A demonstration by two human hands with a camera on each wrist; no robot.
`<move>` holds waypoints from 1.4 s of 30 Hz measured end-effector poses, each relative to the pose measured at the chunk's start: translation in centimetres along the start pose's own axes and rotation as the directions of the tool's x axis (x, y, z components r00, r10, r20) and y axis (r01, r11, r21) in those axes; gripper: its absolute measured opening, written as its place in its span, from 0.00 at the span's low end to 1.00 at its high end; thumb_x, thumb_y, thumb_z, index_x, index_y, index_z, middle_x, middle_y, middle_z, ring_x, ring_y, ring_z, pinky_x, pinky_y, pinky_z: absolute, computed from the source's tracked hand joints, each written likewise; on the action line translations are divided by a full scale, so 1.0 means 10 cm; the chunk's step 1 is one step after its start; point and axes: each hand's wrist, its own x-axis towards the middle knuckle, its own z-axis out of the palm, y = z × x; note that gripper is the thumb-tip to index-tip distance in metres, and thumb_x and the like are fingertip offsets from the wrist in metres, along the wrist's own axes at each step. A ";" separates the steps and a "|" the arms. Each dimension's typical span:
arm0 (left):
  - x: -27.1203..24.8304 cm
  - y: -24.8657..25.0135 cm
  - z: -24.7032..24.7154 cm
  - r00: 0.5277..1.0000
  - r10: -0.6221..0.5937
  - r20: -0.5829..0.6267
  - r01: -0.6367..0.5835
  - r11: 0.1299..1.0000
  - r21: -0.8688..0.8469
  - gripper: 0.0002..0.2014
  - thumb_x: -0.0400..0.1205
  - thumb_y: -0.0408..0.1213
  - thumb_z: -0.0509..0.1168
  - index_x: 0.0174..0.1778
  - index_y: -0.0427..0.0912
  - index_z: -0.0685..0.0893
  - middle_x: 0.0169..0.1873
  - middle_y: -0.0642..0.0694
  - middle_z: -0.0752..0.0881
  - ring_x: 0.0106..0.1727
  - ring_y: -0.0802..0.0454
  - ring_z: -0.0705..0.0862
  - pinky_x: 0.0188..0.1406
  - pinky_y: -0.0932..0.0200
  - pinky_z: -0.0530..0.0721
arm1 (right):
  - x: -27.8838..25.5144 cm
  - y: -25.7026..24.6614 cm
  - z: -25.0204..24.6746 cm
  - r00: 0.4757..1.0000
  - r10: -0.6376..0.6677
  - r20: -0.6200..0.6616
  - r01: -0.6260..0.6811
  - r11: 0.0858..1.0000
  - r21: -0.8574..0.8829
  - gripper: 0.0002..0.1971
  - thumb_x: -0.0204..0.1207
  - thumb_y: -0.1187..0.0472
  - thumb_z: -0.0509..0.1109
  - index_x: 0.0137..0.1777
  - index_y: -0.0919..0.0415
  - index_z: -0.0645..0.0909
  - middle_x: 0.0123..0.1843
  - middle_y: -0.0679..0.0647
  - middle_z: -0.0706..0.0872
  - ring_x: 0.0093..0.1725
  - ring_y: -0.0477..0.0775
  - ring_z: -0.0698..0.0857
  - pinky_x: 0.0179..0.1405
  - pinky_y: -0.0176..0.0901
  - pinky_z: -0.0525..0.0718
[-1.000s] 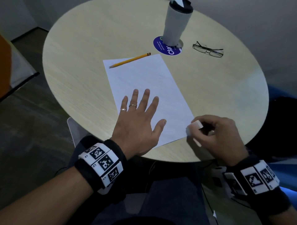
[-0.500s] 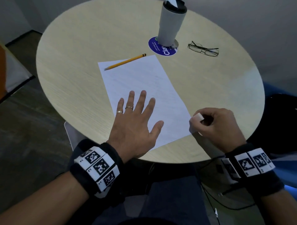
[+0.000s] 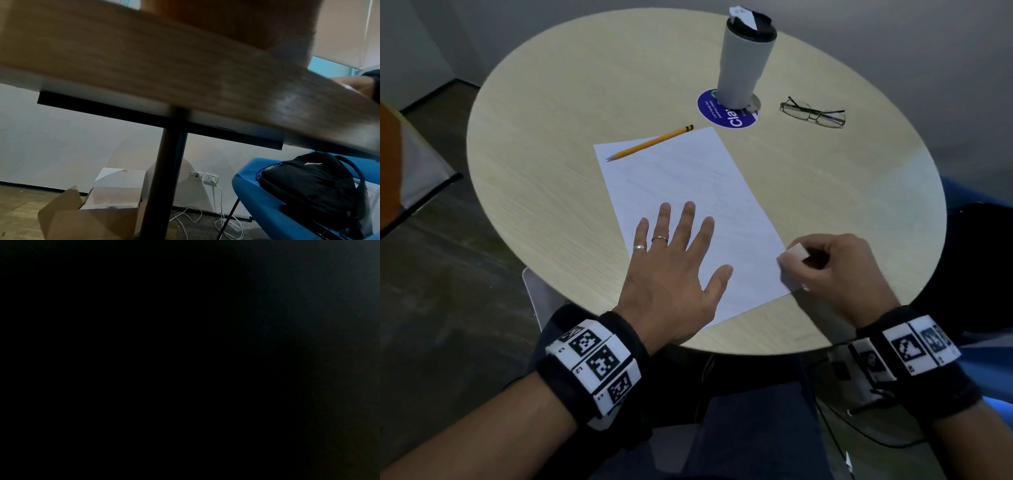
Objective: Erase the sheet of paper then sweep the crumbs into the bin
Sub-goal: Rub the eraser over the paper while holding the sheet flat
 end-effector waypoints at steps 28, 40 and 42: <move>-0.01 -0.01 0.00 1.000 0.003 -0.004 -0.003 1.000 0.008 0.38 0.89 0.69 0.36 0.94 0.55 0.44 0.93 0.48 0.38 0.92 0.41 0.34 0.90 0.33 0.39 | -0.09 0.13 -0.16 1.000 0.001 0.020 0.000 1.000 -0.027 0.12 0.79 0.63 0.79 0.33 0.55 0.91 0.28 0.46 0.89 0.27 0.42 0.82 0.32 0.39 0.78; -0.01 0.00 -0.01 1.000 0.001 -0.007 -0.001 1.000 0.002 0.38 0.89 0.68 0.37 0.94 0.55 0.45 0.93 0.48 0.38 0.93 0.41 0.34 0.90 0.33 0.39 | -0.10 -0.03 -0.02 0.991 -0.090 0.096 0.092 0.996 -0.010 0.08 0.77 0.62 0.81 0.36 0.54 0.91 0.25 0.39 0.84 0.26 0.41 0.80 0.31 0.33 0.76; 0.00 0.00 -0.02 1.000 0.004 -0.003 -0.004 1.000 0.003 0.38 0.89 0.69 0.37 0.94 0.55 0.45 0.93 0.48 0.38 0.93 0.41 0.35 0.90 0.33 0.40 | -0.01 0.04 -0.03 0.996 -0.013 0.083 0.012 1.000 0.019 0.10 0.78 0.63 0.80 0.35 0.55 0.91 0.29 0.43 0.90 0.28 0.40 0.83 0.34 0.39 0.82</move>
